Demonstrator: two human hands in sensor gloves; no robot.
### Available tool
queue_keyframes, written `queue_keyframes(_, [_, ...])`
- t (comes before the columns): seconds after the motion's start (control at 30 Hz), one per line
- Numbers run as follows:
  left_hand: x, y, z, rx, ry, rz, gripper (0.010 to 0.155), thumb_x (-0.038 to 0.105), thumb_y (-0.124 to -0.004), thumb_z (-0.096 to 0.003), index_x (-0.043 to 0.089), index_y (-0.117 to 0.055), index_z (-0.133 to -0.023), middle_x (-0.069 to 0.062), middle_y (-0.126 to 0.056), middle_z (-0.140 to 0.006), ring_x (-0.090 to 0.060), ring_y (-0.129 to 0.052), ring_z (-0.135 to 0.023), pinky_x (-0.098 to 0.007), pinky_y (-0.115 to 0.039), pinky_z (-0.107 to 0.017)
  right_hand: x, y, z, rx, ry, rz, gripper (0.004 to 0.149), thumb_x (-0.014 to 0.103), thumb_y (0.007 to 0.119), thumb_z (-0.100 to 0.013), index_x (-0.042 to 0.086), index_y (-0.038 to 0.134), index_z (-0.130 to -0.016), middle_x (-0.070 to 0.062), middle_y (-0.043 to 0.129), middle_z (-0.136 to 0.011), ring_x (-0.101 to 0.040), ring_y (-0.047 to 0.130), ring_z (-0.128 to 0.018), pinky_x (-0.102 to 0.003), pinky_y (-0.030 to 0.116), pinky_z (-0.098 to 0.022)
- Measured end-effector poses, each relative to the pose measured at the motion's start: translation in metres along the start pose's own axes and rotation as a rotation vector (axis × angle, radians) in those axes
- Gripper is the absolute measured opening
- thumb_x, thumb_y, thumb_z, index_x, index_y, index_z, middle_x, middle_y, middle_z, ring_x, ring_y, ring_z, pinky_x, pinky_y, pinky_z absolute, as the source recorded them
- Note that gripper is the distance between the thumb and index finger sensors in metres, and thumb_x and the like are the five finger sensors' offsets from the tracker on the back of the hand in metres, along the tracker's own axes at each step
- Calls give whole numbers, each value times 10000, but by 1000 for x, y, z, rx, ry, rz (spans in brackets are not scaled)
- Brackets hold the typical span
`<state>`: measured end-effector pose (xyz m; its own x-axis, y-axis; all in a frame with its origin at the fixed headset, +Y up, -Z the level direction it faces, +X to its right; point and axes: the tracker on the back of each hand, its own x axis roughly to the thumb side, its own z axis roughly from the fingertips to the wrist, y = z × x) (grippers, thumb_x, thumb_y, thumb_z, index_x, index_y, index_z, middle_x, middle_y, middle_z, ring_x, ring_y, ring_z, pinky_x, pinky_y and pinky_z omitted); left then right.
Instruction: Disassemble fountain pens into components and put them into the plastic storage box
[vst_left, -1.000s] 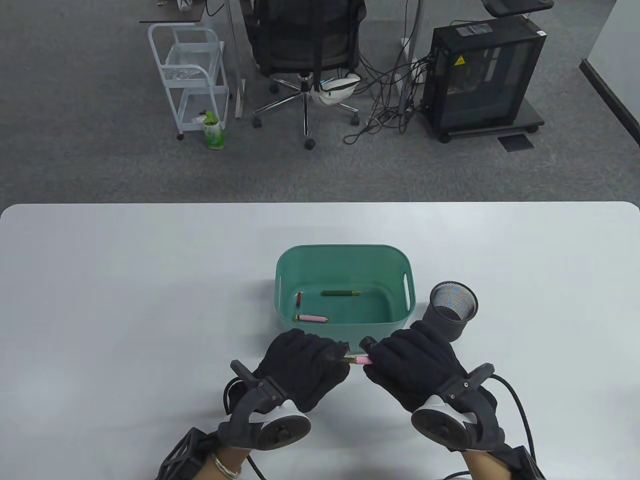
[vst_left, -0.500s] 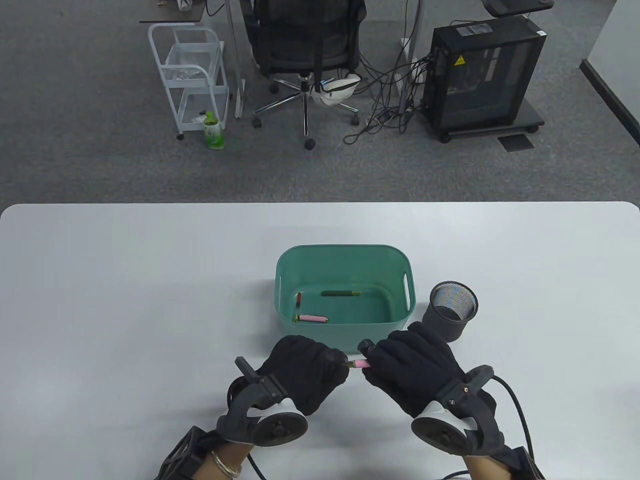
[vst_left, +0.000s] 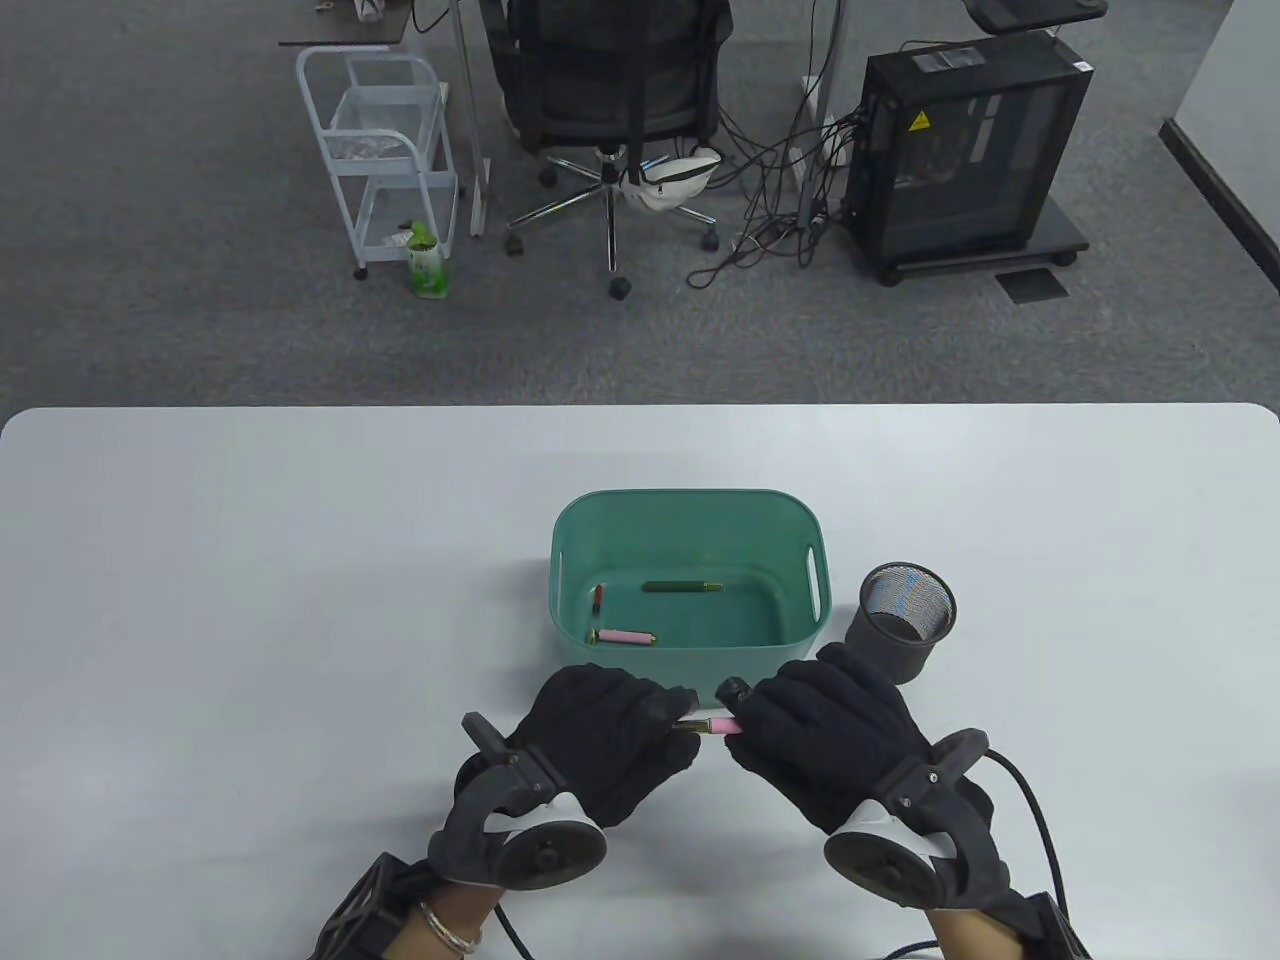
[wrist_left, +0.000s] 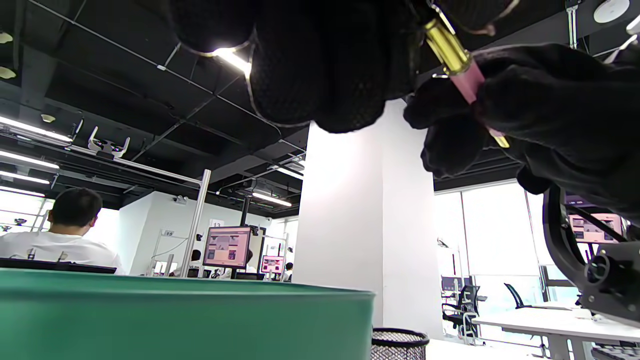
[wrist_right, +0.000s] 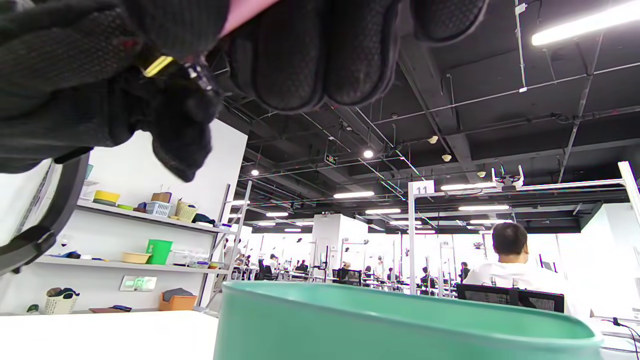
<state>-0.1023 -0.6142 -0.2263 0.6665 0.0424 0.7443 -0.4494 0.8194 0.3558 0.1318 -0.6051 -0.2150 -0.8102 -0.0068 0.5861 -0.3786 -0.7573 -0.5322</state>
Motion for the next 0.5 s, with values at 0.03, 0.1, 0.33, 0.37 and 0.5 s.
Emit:
queue_keyframes(0.03, [0,0,0,-1,5,-6,573,543,-578,-670,135,-806,-1001,-72,-955,-886,-258,-927,-773,-487,-696,-694,0,0,0,0,2,2,445,521,735,-524,333,881,-900,131,922,-775,-146,889,-789,-480,635,-740])
queue_keyframes(0.1, [0,0,0,-5,9,-19,582,566,-641,-649,139,-759,-1027,-76,-926,-927,-251,-912,-798,-488,-684,-707,-1,0,0,-1,4,6,446,523,734,-524,334,880,-901,131,924,-774,-147,890,-788,-479,636,-739])
queue_keyframes(0.33, [2,-3,0,5,-1,-44,465,507,-703,-648,173,-765,-964,-30,-926,-903,-210,-925,-766,-465,-697,-700,-1,1,0,5,2,3,446,524,732,-525,335,879,-901,130,922,-777,-148,890,-789,-479,637,-739])
queue_keyframes(0.37, [3,-2,0,10,-4,-42,455,501,-707,-647,173,-775,-955,-38,-936,-890,-211,-930,-756,-464,-701,-695,-1,1,0,6,2,3,445,525,731,-525,336,879,-900,130,923,-777,-148,891,-788,-479,637,-739])
queue_keyframes(0.5, [2,-3,0,-2,-8,-35,443,497,-685,-653,172,-802,-931,-44,-952,-864,-213,-939,-738,-464,-706,-688,-1,2,0,11,-1,0,447,526,730,-525,336,878,-902,130,923,-778,-149,890,-790,-479,636,-740])
